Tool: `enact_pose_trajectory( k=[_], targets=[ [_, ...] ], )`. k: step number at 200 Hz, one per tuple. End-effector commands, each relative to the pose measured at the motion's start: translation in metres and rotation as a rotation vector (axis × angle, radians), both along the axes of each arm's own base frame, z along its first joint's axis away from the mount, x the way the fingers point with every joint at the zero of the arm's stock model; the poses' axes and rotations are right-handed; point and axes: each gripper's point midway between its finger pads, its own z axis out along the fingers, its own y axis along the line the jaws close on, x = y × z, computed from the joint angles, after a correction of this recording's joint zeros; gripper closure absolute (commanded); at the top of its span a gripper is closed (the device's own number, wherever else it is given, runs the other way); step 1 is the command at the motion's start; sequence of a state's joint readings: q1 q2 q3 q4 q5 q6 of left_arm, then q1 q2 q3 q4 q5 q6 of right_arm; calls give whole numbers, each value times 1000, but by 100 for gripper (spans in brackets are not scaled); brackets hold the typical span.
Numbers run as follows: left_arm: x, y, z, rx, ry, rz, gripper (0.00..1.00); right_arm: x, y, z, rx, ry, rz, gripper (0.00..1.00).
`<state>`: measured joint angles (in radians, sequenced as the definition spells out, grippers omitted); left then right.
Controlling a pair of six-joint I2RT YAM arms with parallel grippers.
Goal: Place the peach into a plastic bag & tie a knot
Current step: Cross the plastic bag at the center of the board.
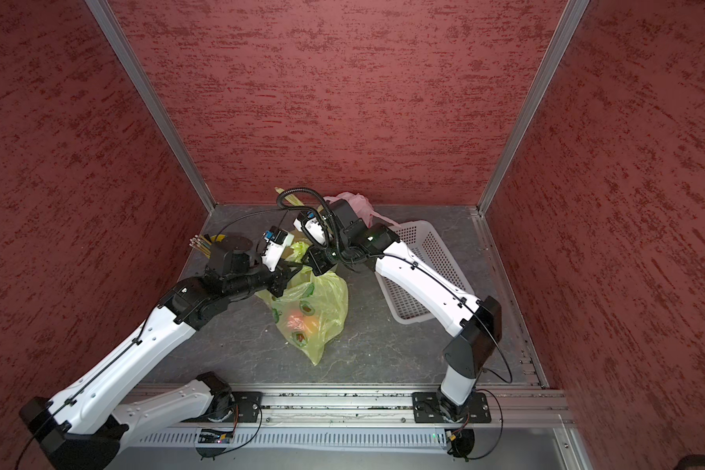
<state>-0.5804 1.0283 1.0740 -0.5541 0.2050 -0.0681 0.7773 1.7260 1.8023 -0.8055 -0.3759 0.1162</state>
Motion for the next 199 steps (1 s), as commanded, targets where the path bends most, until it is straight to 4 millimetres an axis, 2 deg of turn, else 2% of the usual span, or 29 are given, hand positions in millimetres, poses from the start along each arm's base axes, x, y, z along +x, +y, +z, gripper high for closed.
enact_pose_trajectory(
  k=[1,28,39,58,81,93,103,132,165,184,199],
  targets=[
    [-9,-26,27,-241,27,-45,100,44,-5,-3,-60,-103,-215,100],
    [-15,-46,43,-407,11,-118,99,46,22,22,21,-248,-252,100],
    [-18,-49,49,-447,8,-140,94,47,28,35,103,-293,-265,100],
    [-27,-50,60,-496,-4,-171,73,47,28,62,268,-368,-289,100],
    [-38,-39,69,-519,-38,-163,41,30,31,91,438,-432,-220,100],
    [-43,-30,69,-512,-49,-145,30,20,35,102,490,-454,-162,100],
    [-48,-22,69,-491,-50,-134,25,14,38,110,513,-469,-122,100],
    [-64,5,73,-396,-70,-79,17,7,41,120,508,-494,-52,100],
    [-77,40,98,-348,-141,-8,11,7,35,121,476,-491,-17,100],
    [-73,54,105,-312,-139,38,7,6,32,117,443,-483,19,100],
    [-62,64,108,-290,-136,89,4,1,30,112,413,-474,55,100]
  ],
)
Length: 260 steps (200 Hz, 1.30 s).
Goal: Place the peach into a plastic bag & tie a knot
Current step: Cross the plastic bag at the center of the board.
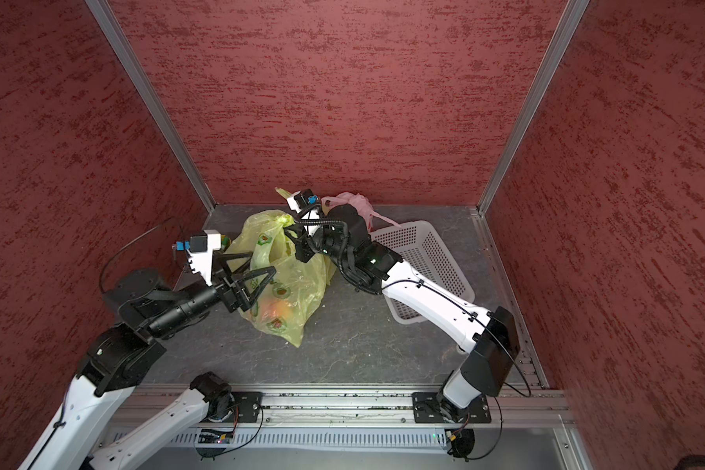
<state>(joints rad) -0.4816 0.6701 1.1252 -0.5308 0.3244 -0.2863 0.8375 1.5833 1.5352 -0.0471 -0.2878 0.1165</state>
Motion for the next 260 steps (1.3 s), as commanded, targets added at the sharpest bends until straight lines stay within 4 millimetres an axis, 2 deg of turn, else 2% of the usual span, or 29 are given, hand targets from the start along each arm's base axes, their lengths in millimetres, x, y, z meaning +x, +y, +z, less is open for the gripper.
enact_pose_trajectory(
  k=[1,22,62,83,97,116,133,151,169,188,212,225,230,243,260],
  targets=[
    [11,12,-20,99,76,43,4,-10,-3,7,-38,-26,70,100],
    [28,18,-10,61,45,31,1,-22,-5,3,-72,-19,124,100],
    [46,13,8,-6,-74,-114,0,-47,-10,1,-107,7,227,100],
    [61,4,-6,-22,-65,-191,0,-54,-10,-4,-134,23,267,100],
    [72,-6,-22,-67,7,-269,0,-56,-10,-7,-150,30,277,100],
    [63,-30,-38,-108,51,-393,1,-48,-13,-9,-161,16,226,100],
    [43,-57,-53,-84,53,-453,12,-31,-19,-6,-154,-15,118,100],
    [25,-77,-62,-78,83,-496,36,-15,-25,-1,-134,-46,19,100],
    [11,-94,-67,-101,67,-514,46,-8,-25,4,-108,-57,-16,100],
    [7,-106,-71,-98,58,-519,56,-8,-21,13,-65,-63,-7,100],
    [9,-109,-67,-102,46,-502,69,-6,-20,23,-26,-65,-16,100],
    [15,-102,-69,-64,53,-432,68,-6,-21,25,-33,-61,-21,100],
    [16,-97,-69,-43,49,-403,64,-8,-21,25,-37,-60,-9,100],
    [20,-84,-72,20,51,-330,36,-18,-19,26,-45,-50,44,100],
    [25,-64,-72,75,58,-256,17,-34,-15,24,-71,-22,136,100]
  ],
)
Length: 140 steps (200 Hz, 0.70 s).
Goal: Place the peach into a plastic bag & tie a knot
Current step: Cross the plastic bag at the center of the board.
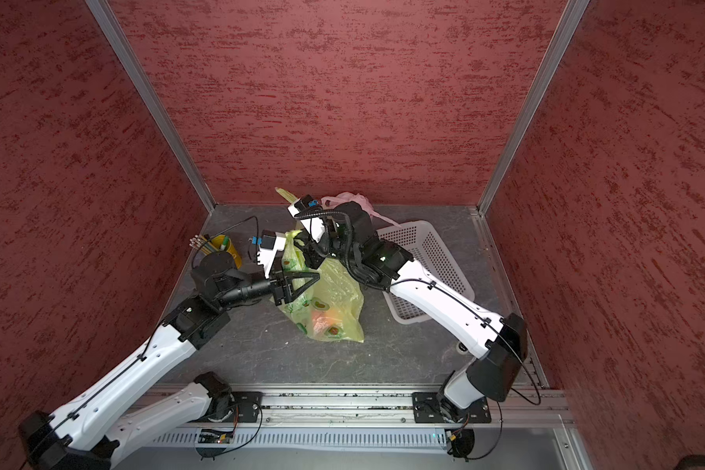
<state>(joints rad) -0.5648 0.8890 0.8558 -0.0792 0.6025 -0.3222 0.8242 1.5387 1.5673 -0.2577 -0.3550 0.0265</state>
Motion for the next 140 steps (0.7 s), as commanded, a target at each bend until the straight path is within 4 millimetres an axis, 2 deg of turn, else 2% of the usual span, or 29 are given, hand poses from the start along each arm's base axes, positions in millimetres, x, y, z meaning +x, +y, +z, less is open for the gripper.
enact_pose_trajectory(
  k=[1,33,55,99,140],
  targets=[
    [1,27,3,102,-30,100,16,-15,0,35,55,-28,75,100],
    [1,63,12,128,-26,160,7,-36,0,24,-13,34,181,100],
    [-5,73,18,160,-54,136,3,-48,0,21,-42,63,245,100],
    [-19,77,37,251,-179,86,0,-63,3,16,-102,113,348,100],
    [-30,67,46,244,-224,-27,0,-75,6,12,-132,162,434,100]
  ],
)
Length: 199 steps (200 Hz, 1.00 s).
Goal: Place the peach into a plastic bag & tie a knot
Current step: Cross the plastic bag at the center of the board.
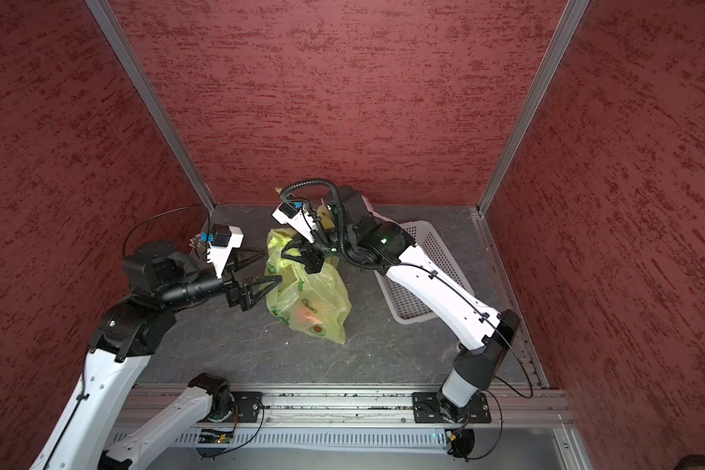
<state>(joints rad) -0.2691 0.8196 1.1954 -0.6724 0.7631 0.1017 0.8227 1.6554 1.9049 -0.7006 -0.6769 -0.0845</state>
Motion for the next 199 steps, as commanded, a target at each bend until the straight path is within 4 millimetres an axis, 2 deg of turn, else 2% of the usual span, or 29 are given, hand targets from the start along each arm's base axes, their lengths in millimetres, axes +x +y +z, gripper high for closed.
enact_pose_trajectory(
  k=[1,22,45,69,100,121,140,162,199],
  targets=[
    [-11,-7,-2,25,-18,-103,0,-19,-3,-1,-22,40,100,100],
    [-12,-16,-9,6,27,-170,0,-25,-4,-1,-23,56,136,100],
    [-10,-19,-26,19,65,-180,0,-30,-6,-1,-26,69,151,100],
    [-9,-15,-40,37,69,-138,0,-33,-10,-1,-27,68,148,100],
    [4,-3,-59,85,46,-24,0,-38,-12,-1,-28,83,165,100],
    [13,5,-60,119,7,44,0,-38,-11,-2,-36,88,171,100],
    [15,11,-52,149,-17,80,0,-39,-12,0,-32,88,177,100],
    [19,19,-53,200,-20,125,0,-45,-13,1,-25,101,196,100],
    [30,10,-56,159,-51,95,0,-50,-11,-1,-20,125,235,100]
  ],
)
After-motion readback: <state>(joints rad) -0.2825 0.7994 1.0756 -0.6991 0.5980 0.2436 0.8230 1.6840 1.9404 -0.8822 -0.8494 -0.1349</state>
